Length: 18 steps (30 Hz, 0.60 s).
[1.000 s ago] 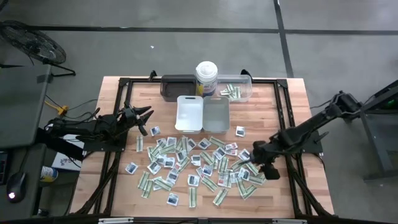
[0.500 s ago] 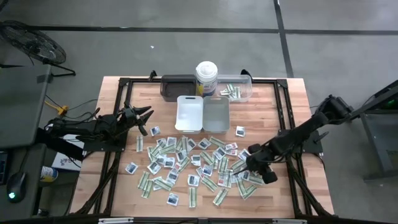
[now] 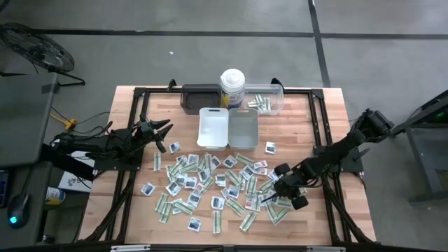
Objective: Pick & Place First Aid Supplies
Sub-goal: Put the band aid into the transparent bin
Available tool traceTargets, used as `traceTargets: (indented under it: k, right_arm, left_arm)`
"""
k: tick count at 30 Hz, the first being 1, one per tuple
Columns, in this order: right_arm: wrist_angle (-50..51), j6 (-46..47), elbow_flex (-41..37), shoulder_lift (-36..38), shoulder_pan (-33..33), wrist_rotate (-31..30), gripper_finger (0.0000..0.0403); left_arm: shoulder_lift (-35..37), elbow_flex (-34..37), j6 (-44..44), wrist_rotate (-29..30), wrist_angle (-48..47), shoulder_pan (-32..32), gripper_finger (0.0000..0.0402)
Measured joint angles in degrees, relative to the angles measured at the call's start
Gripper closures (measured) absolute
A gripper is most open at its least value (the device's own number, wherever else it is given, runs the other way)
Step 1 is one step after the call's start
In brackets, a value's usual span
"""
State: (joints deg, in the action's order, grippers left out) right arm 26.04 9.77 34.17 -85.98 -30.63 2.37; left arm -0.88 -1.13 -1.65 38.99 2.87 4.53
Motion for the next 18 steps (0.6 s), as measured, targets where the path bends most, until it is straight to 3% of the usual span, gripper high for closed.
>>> traceTargets:
  k: [5, 13, 18]
  right_arm:
    - [0.4, 0.03, 0.0, -0.06, -0.01, -1.55, 0.0311]
    - [0.68, 1.84, 0.0, -0.06, 0.21, -2.29, 0.039]
    - [0.58, 3.51, 0.0, -0.06, 0.26, -2.51, 0.039]
  left_arm:
    - [-0.01, 0.02, 0.0, -0.01, 0.0, -0.01, 0.03]
    - [-0.01, 0.02, 0.0, 0.01, 0.02, -0.01, 0.03]
    - [0.0, 0.02, -0.01, 0.01, 0.0, 0.0, 0.03]
